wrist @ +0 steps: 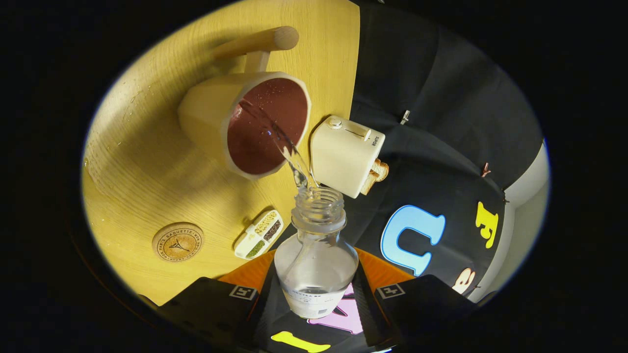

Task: Take the bottle from table, then pour the juice into the cup, finally place the bottle on the coaster

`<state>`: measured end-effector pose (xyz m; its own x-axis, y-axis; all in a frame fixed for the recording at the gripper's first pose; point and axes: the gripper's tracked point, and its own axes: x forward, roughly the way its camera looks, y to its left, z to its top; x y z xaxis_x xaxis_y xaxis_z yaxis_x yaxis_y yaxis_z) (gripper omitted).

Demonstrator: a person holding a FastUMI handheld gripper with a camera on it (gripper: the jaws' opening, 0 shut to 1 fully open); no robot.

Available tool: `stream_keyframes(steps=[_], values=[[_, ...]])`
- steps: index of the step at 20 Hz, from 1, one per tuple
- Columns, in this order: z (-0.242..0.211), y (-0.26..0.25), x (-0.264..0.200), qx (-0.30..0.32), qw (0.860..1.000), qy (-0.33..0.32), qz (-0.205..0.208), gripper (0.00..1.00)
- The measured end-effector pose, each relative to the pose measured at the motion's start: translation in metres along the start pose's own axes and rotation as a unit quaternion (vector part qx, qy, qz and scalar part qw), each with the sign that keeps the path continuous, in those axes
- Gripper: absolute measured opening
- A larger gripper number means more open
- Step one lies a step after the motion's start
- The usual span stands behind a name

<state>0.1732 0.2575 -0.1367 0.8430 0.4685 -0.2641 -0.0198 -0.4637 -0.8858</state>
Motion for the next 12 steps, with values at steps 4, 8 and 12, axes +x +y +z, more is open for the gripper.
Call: stream_keyframes(steps=[4,8,12], values=[[0.0028,-0.0039,-0.0011,-0.015,1.0,-0.004,-0.005,0.73],[0.0032,-0.0074,-0.0008,-0.029,1.0,-0.005,-0.007,0.73],[0.009,-0.0074,0.0002,-0.048,0.999,-0.013,-0.007,0.73]])
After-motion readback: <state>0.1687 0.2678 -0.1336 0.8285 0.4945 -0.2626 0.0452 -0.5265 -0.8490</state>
